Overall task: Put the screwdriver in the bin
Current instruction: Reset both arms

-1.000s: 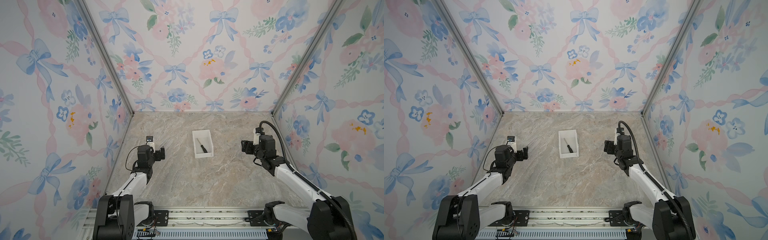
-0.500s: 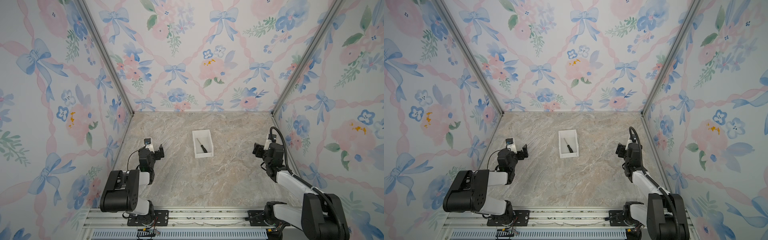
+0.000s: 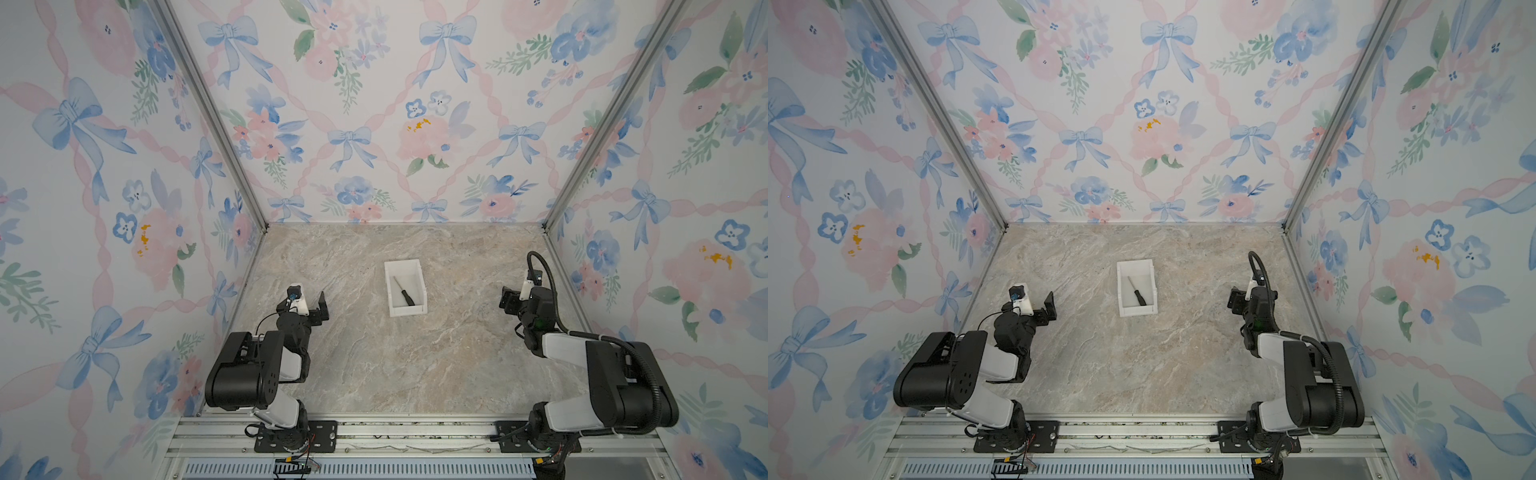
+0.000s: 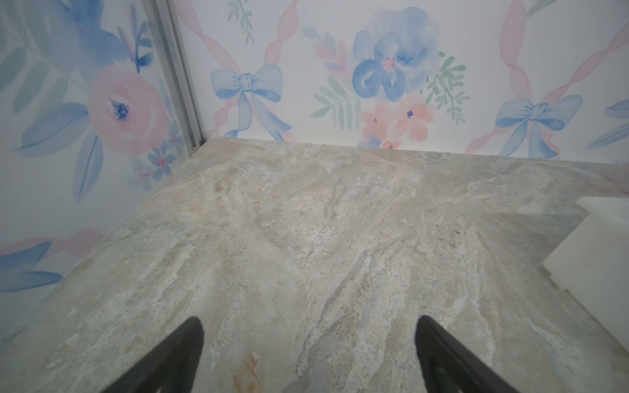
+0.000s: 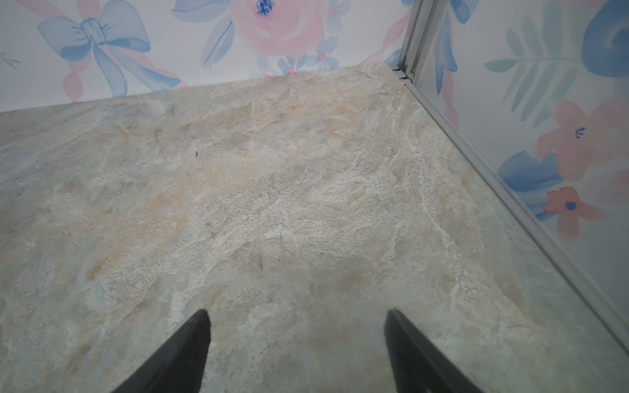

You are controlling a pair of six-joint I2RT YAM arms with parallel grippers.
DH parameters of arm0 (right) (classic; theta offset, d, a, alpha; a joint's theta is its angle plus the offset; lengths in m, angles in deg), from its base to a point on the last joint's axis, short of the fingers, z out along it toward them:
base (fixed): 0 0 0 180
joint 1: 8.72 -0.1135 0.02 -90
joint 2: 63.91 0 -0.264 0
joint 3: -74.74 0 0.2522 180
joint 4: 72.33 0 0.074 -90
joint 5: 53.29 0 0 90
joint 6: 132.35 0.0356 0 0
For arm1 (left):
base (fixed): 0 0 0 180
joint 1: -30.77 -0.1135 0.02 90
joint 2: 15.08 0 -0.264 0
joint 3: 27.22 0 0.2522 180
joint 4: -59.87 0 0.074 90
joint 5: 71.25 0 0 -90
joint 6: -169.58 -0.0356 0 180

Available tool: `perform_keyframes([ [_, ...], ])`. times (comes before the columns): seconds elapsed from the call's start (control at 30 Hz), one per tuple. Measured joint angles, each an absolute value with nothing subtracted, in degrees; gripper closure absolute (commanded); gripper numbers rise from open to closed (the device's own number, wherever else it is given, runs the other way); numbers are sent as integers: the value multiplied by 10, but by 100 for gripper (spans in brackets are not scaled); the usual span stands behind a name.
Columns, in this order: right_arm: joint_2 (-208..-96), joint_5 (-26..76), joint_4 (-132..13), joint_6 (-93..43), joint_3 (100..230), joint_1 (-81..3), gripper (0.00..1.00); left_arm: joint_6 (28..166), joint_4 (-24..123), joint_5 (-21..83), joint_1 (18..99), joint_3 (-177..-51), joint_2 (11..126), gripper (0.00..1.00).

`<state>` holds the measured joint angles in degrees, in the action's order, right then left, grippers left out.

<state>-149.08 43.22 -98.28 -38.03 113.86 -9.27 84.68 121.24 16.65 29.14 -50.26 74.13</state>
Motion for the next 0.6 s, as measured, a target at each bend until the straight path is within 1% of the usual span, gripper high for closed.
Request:
perform_keyframes([
  [0.03,-1498,432,-992,-389,1139,-100,2,846,1213,166,292,-503,741,2],
  [0.13,-1516,432,-1044,-404,1123,-115,3,846,1212,167,292,-504,741,2],
  [0.3,-1522,454,-1069,-412,1114,-121,3,843,1198,171,293,-523,741,2],
  [0.6,-1522,460,-1086,-416,1114,-122,3,838,1184,172,300,-529,741,2],
])
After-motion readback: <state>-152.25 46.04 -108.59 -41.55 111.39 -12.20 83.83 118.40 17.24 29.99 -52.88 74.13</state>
